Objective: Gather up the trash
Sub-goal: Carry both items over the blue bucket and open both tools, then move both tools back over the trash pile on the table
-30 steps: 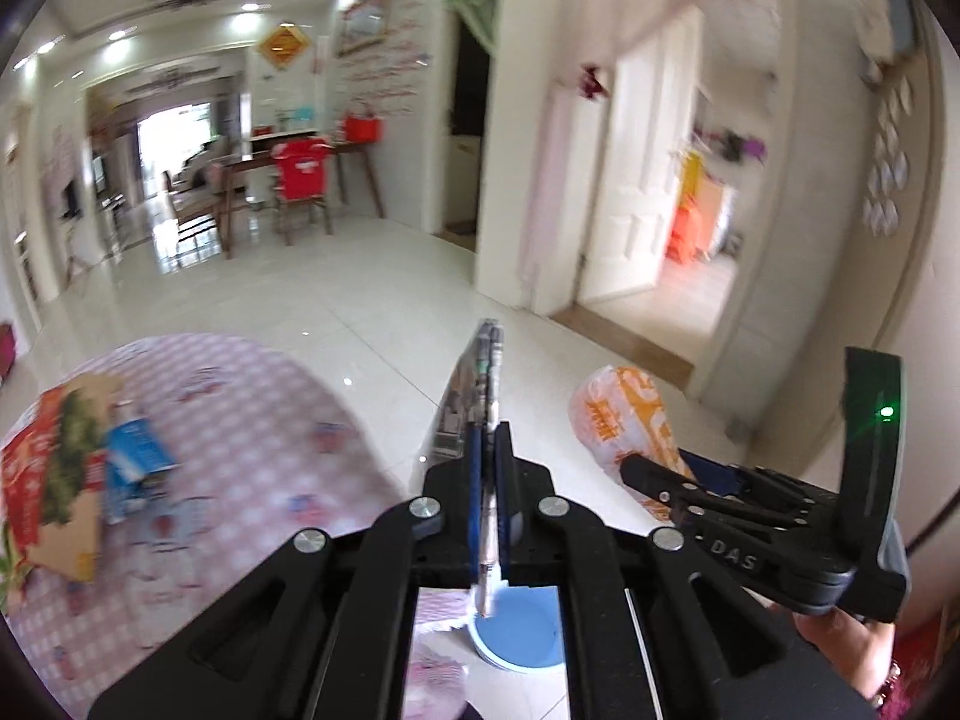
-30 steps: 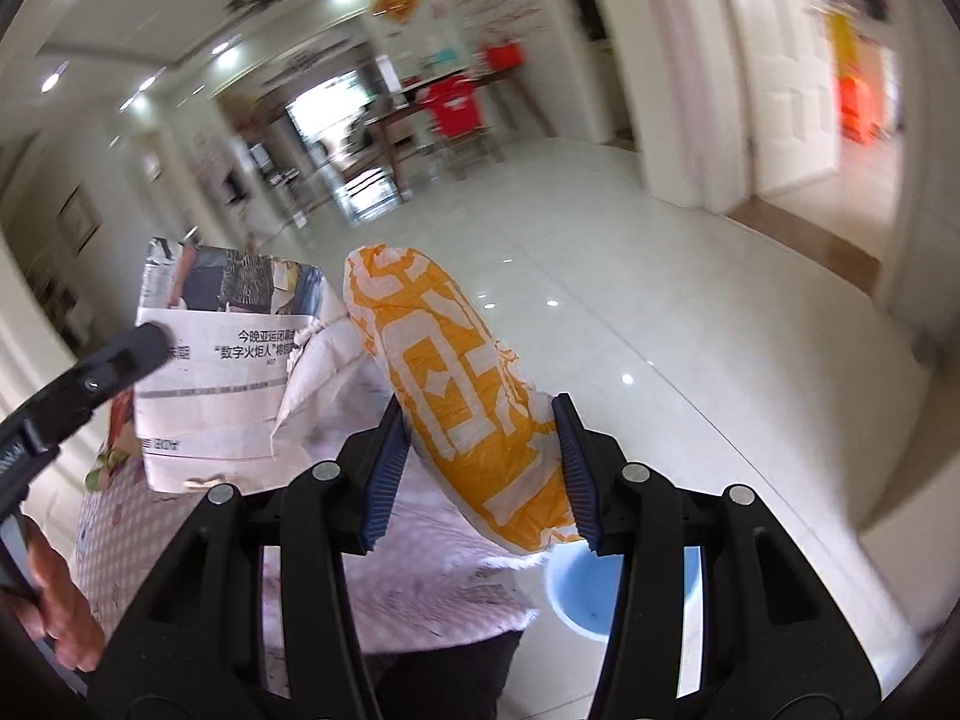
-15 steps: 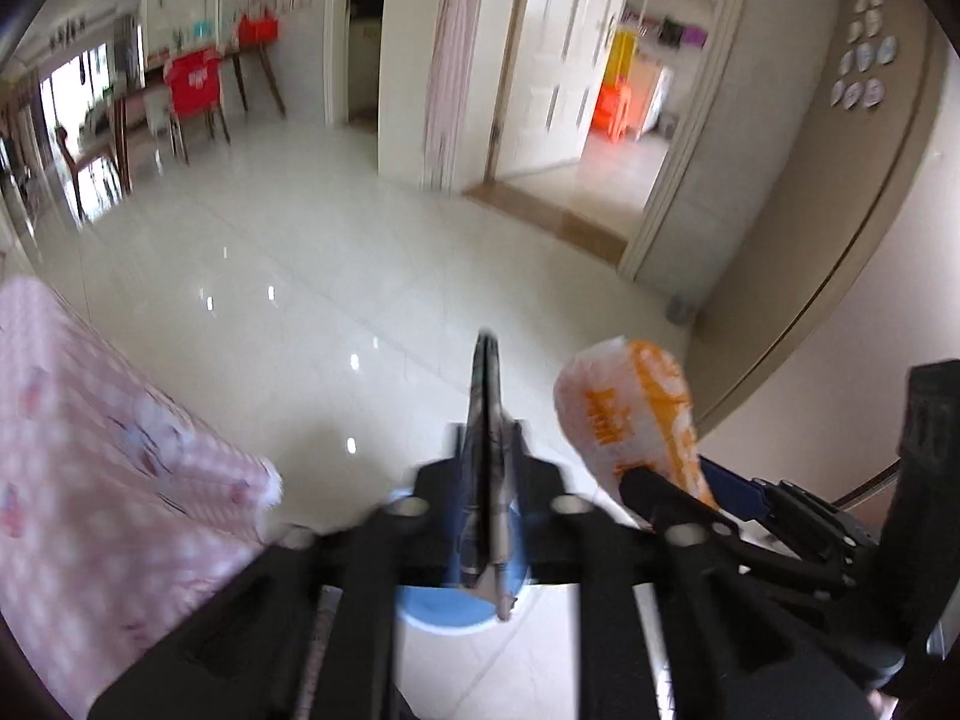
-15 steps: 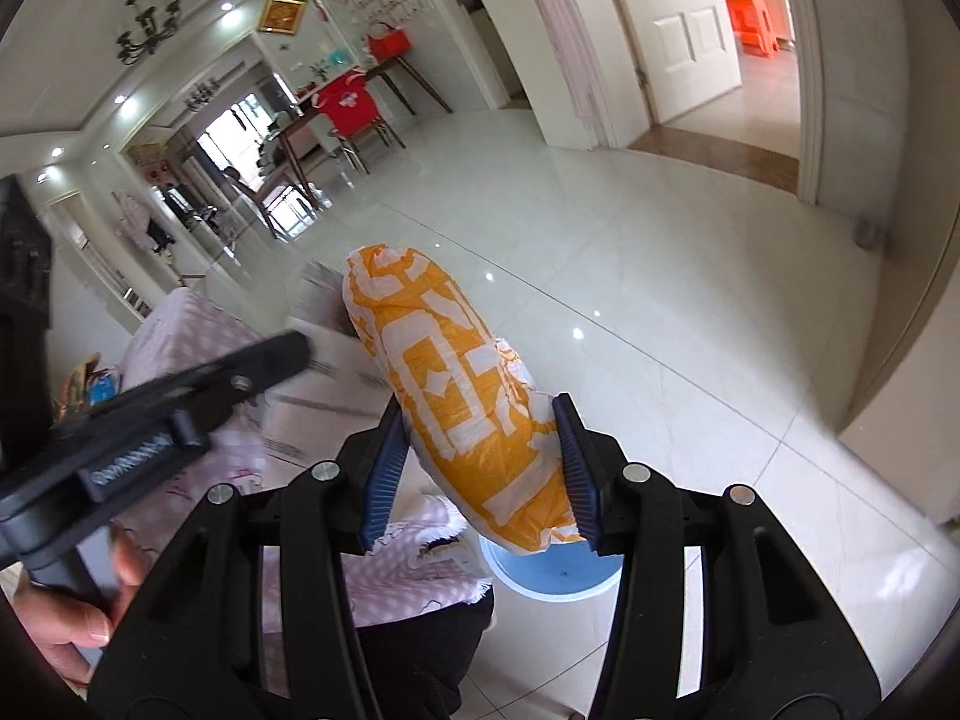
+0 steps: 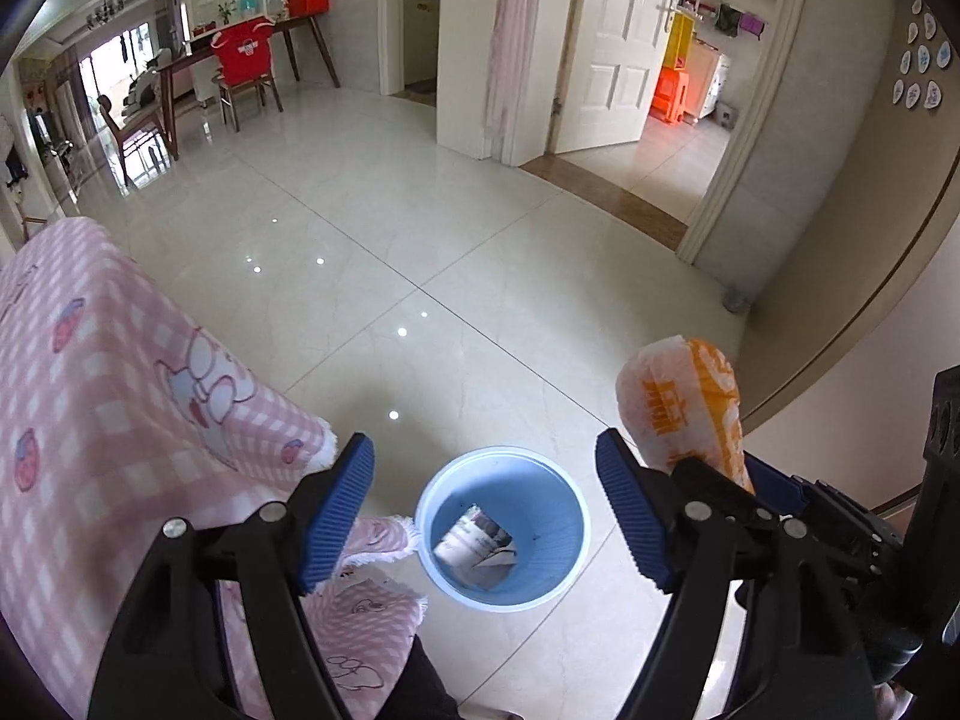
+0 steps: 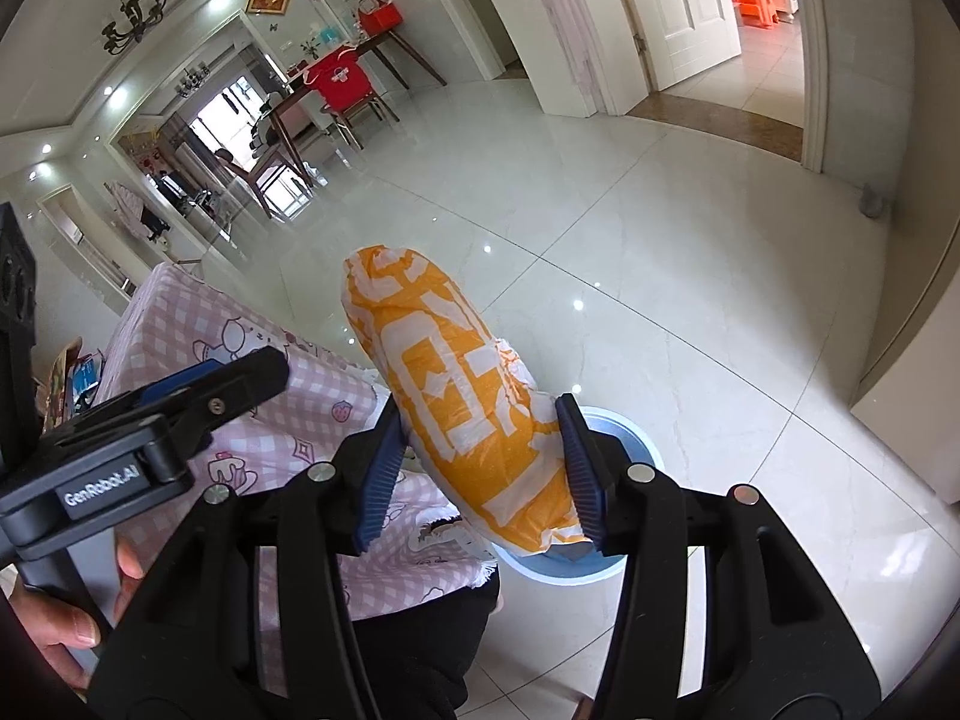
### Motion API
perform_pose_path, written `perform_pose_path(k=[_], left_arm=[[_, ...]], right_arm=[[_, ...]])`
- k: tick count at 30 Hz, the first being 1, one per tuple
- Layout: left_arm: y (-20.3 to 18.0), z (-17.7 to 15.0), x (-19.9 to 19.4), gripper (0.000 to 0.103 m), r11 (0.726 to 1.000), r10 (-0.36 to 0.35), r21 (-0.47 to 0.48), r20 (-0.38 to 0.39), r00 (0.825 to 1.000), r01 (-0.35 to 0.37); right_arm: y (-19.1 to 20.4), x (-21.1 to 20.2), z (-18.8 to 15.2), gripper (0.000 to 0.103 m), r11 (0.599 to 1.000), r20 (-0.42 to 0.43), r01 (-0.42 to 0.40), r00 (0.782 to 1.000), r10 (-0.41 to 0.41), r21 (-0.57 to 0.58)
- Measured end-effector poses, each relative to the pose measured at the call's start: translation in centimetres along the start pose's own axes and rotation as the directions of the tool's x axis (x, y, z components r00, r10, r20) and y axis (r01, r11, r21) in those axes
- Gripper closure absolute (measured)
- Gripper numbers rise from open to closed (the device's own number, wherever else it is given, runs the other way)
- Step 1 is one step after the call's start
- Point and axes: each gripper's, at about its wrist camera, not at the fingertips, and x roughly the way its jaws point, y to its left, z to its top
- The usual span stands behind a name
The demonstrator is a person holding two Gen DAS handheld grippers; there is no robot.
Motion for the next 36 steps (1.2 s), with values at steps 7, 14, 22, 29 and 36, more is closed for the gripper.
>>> perform_pose_path(k=[7, 14, 22, 29, 36], left_arm=[[1.9, 0.2, -2.4, 0.024, 0.999, 0.036, -0.020, 0.065, 0.997, -0.035], [3.2, 0.3, -4.6, 0.023, 0.998, 0.044, -0.044, 0.108, 0.993, -0.039], [4.9, -0.3, -8.8, 0.022, 0.998, 0.051, -0.054, 0.169, 0.984, -0.043], [10.2, -2.2, -14.6, 0.020, 0.984, 0.165, -0.100, 0.249, 0.954, -0.145], [21.4, -5.9, -20.5, 0.019, 0.920, 0.339, -0.294, 0.260, 0.904, -0.261]], right_arm=[[1.2, 0.5, 0.8, 0.045, 1.000, 0.024, -0.010, 1.000, 0.010, -0.009], [1.7, 0.6, 1.1, 0.025, 1.000, 0.053, 0.005, 0.999, -0.005, -0.004], [4.7, -2.1, 0.7, 0.023, 0.998, 0.081, 0.000, 0.997, 0.005, -0.063], [12.2, -4.4, -0.2, 0.023, 0.976, 0.088, -0.100, 0.989, 0.119, -0.193], [21.4, -4.8, -1.5, 0.021, 0.920, 0.043, -0.202, 0.972, 0.229, -0.336]])
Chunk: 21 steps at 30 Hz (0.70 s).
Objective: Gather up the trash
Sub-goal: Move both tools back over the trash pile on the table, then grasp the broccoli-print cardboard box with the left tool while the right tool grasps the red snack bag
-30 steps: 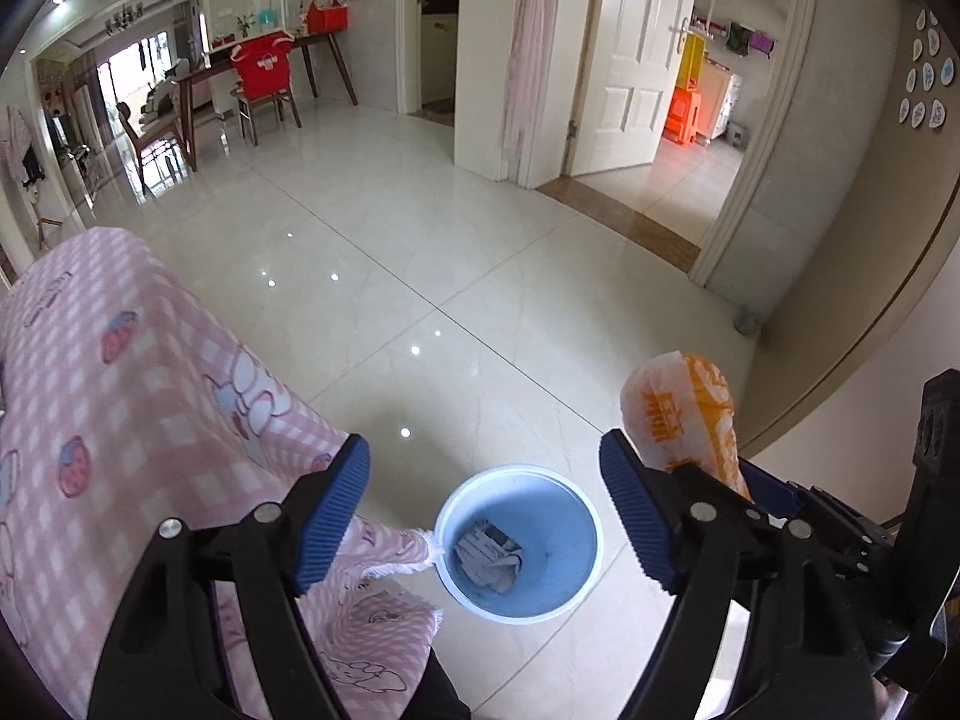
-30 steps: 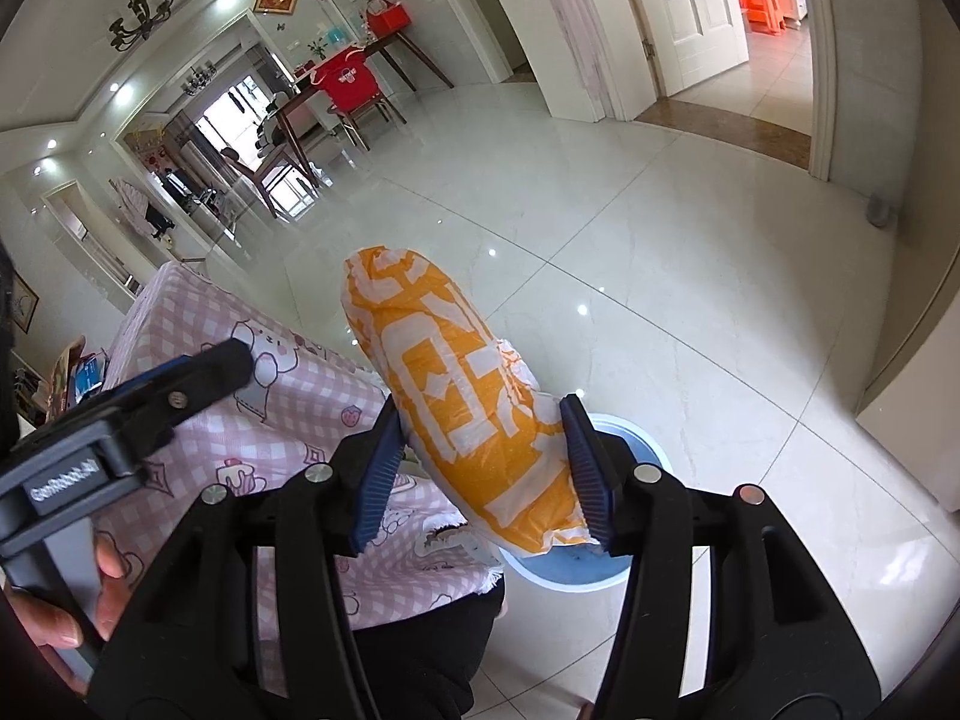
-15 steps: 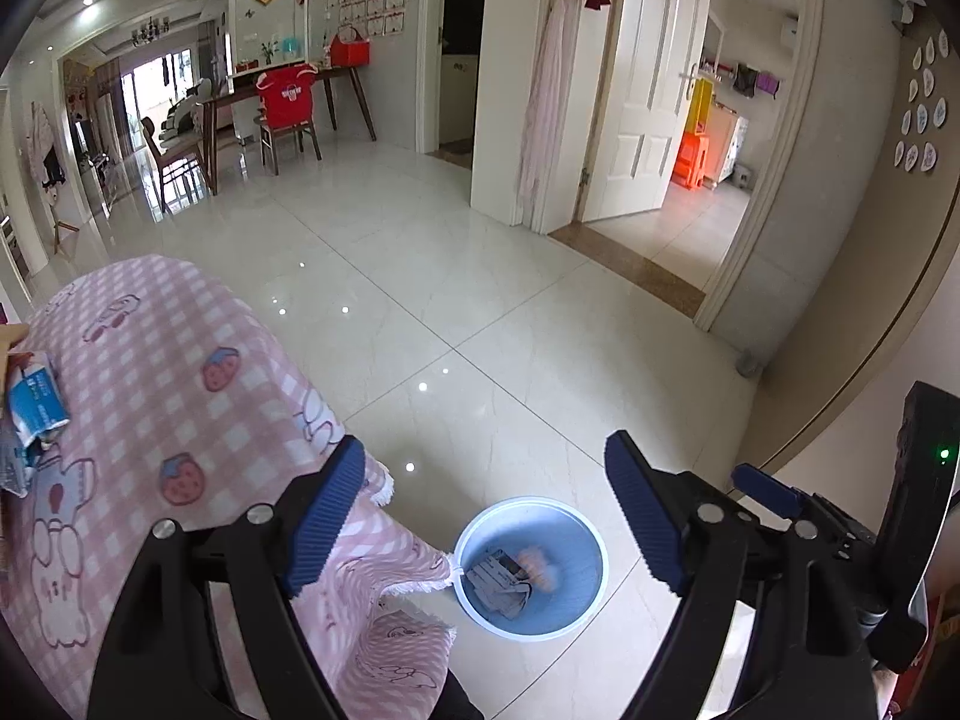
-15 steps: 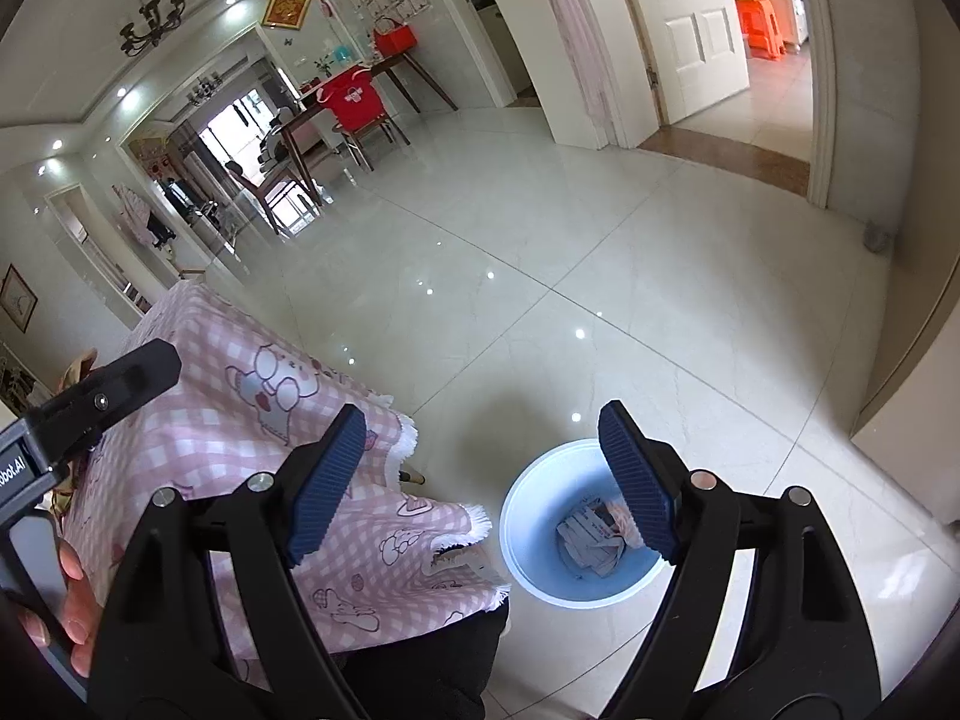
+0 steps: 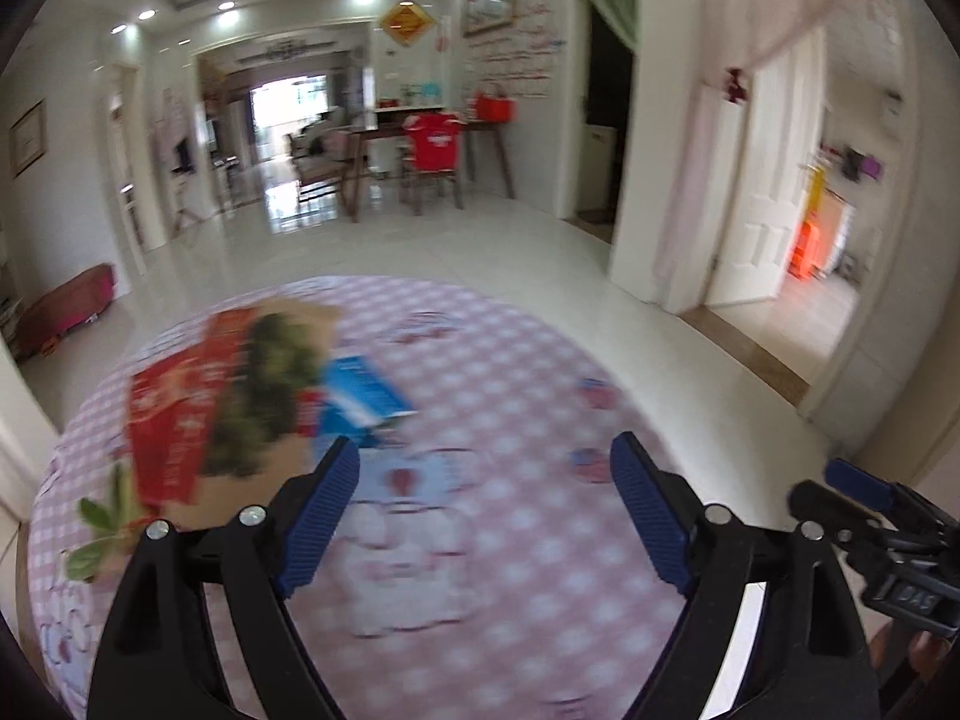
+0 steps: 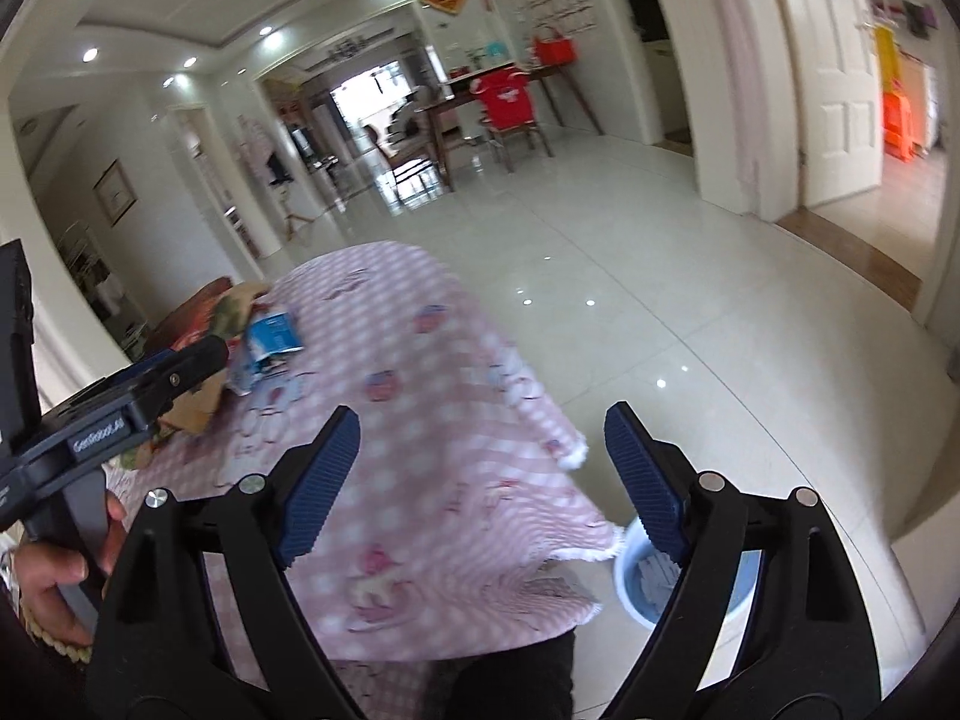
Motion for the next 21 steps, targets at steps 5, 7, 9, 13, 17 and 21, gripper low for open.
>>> perform_pose_path(k=[5, 7, 9, 13, 17, 21], left_arm=[[8.0, 0.1, -0.5, 0.019, 0.991, 0.085, -0.109, 0.012, 0.996, -0.083], [10.4, 0.0, 0.0, 0.019, 0.986, 0.085, -0.146, 0.004, 0.996, -0.084], [12.4, 0.1, 1.0, 0.019, 0.982, 0.066, -0.179, -0.012, 0.998, -0.067], [14.0, 0.0, 3.2, 0.019, 0.982, 0.066, -0.174, -0.044, 0.997, -0.072], [15.0, -0.1, 5.7, 0.020, 0.983, 0.074, -0.161, -0.095, 0.993, -0.089], [14.3, 0.1, 6.0, 0.045, 0.989, 0.086, -0.111, -0.088, 0.992, -0.096]], right_arm=[[5.2, 2.7, 0.7, 0.021, 0.994, -0.045, -0.062, 0.997, 0.058, -0.089], [7.0, 4.3, 1.2, 0.021, 0.990, -0.074, -0.082, 0.995, 0.073, -0.117], [8.4, 5.8, 1.2, 0.020, 0.987, -0.099, -0.091, 0.992, 0.078, -0.135], [10.8, 8.2, 1.4, 0.020, 0.981, -0.129, -0.101, 0.988, 0.080, -0.166], [12.3, 10.5, 1.9, 0.020, 0.977, -0.158, -0.105, 0.985, 0.076, -0.185], [13.0, 11.9, 1.9, 0.020, 0.977, -0.169, -0.101, 0.983, 0.069, -0.189]])
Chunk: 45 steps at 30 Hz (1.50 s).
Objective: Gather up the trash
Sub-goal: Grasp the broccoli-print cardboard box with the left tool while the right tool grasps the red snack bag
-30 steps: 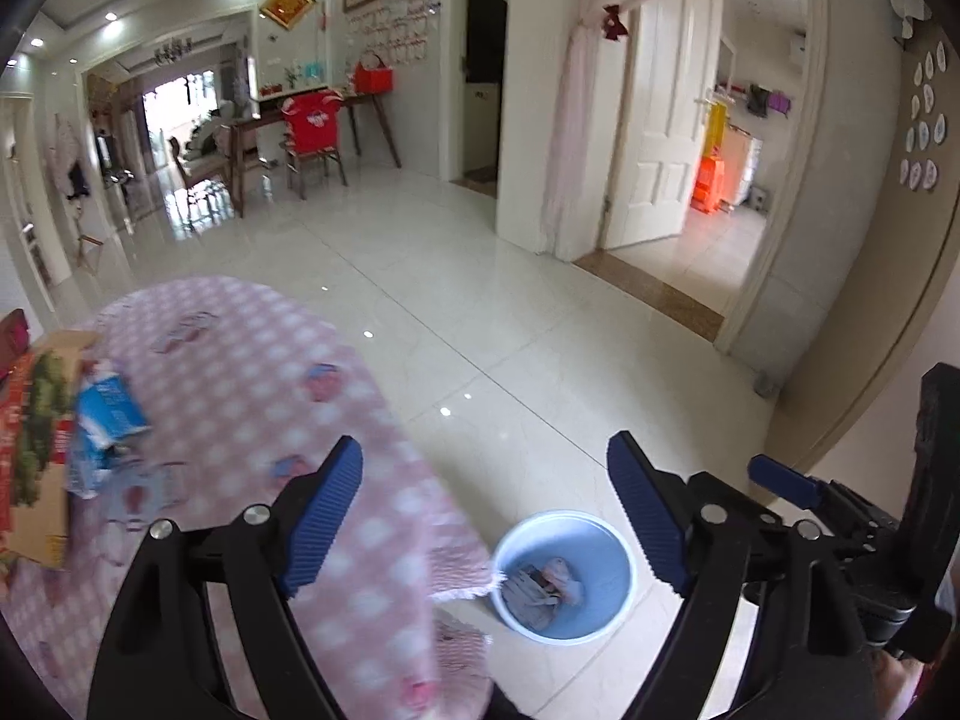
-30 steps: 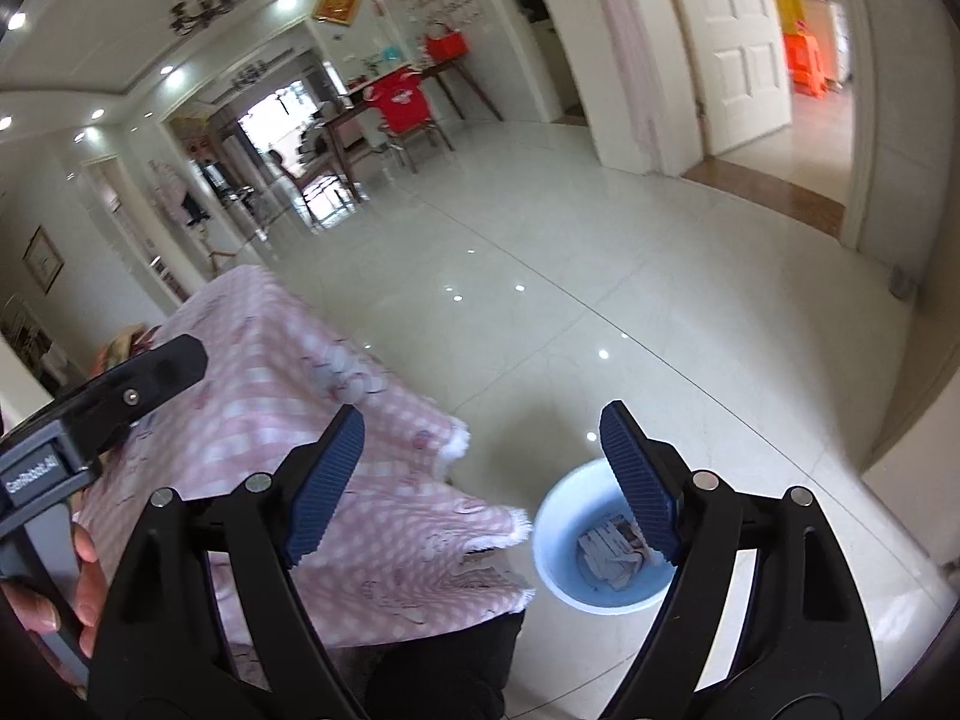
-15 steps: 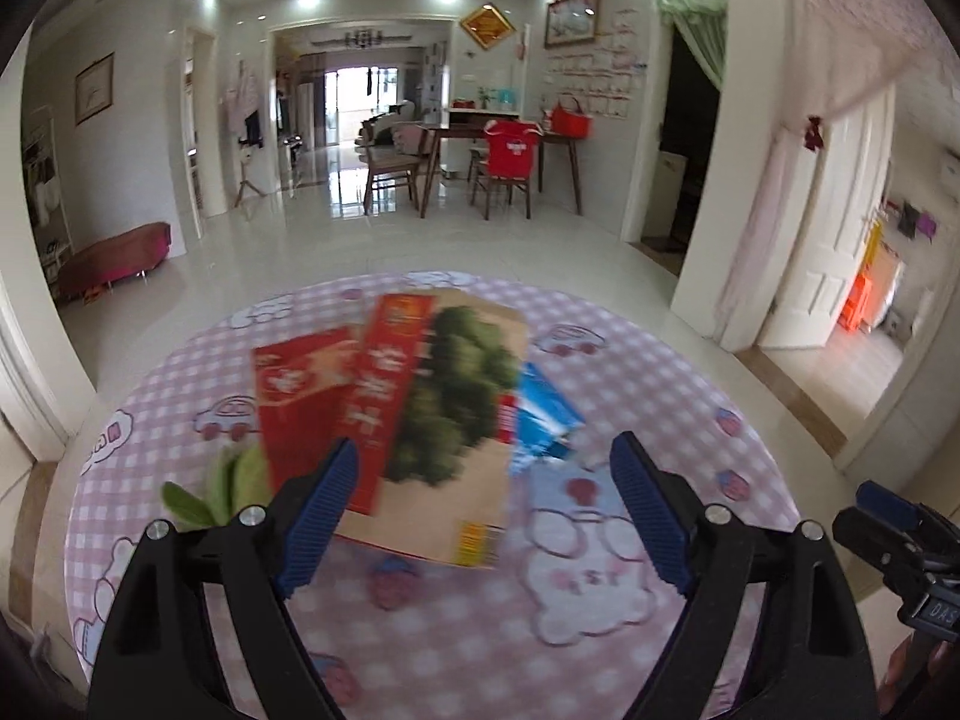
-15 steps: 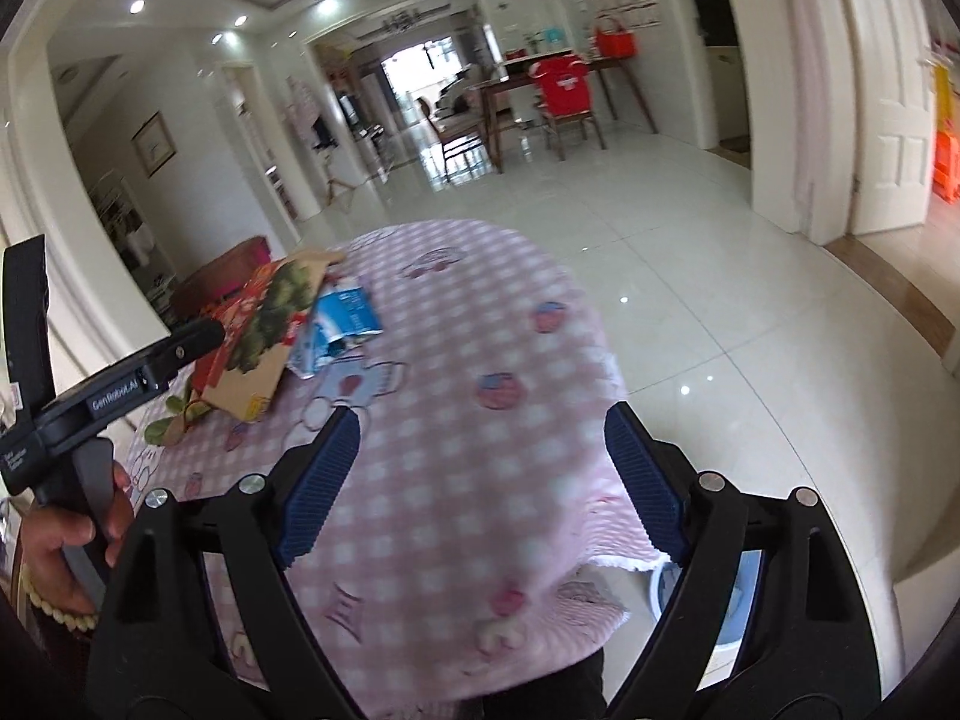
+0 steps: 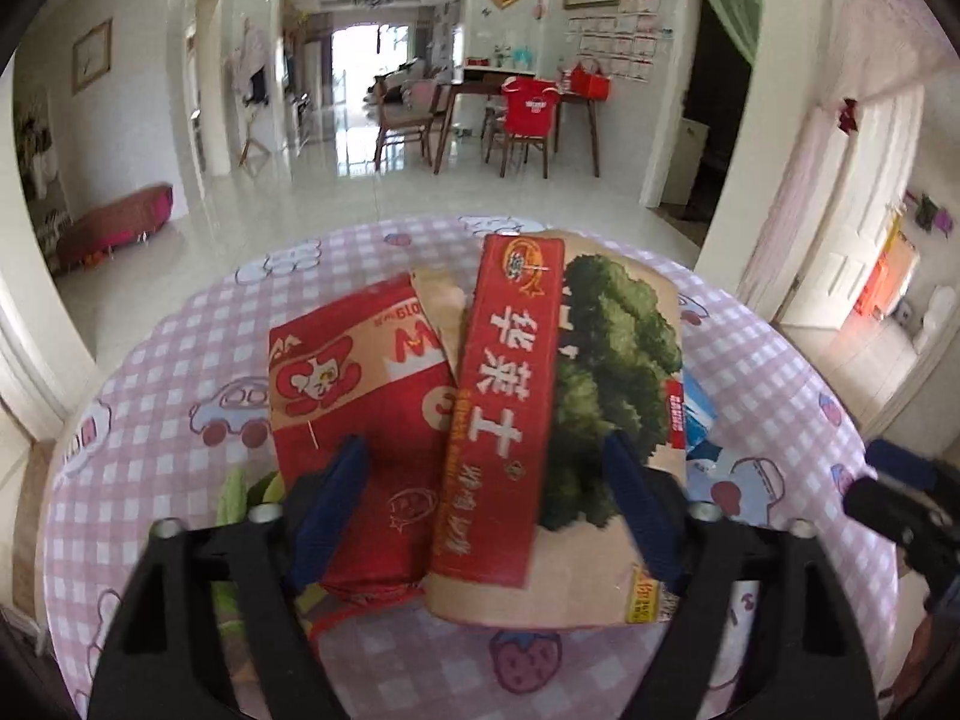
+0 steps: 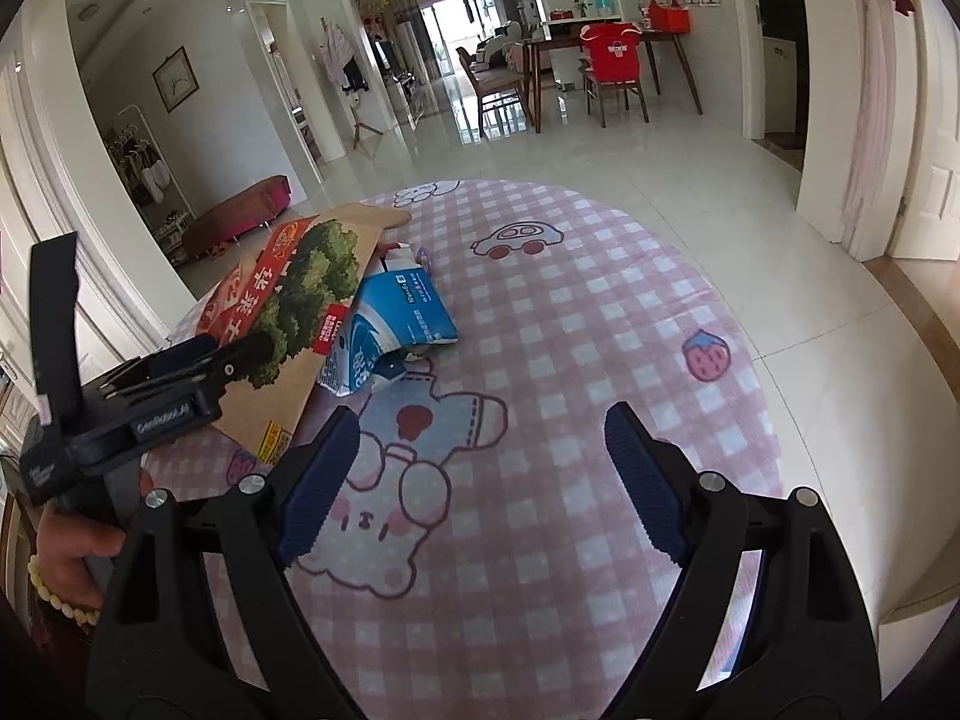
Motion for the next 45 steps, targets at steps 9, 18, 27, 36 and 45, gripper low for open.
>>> perform_pose_path(k=[9, 18, 27, 36, 45], left_arm=[[1.2, -0.8, -1.0, 0.103, 0.988, -0.139, -0.059, 0.008, 0.990, 0.140], [2.0, -1.8, -1.3, 0.081, 0.971, -0.202, -0.136, -0.017, 0.979, 0.198], [1.4, -1.5, -0.2, 0.045, 0.973, -0.205, -0.112, -0.037, 0.978, 0.199], [0.5, -1.0, -0.2, 0.085, 0.965, -0.244, -0.107, -0.027, 0.969, 0.240], [2.1, -0.2, -7.3, 0.093, 0.957, -0.242, -0.112, 0.189, 0.952, 0.266]], right_arm=[[1.9, 1.0, 0.5, 0.020, 1.000, -0.013, -0.004, 1.000, 0.004, -0.016], [4.4, 1.8, 0.3, 0.020, 0.999, -0.039, -0.011, 0.999, 0.009, -0.051], [3.5, 2.7, 0.0, 0.020, 0.999, -0.054, -0.020, 0.998, 0.018, -0.035], [2.8, 3.2, -0.2, 0.020, 0.999, -0.070, -0.036, 0.997, 0.034, -0.019], [5.0, 0.0, 0.5, 0.020, 0.997, -0.007, -0.057, 0.998, 0.056, -0.044]])
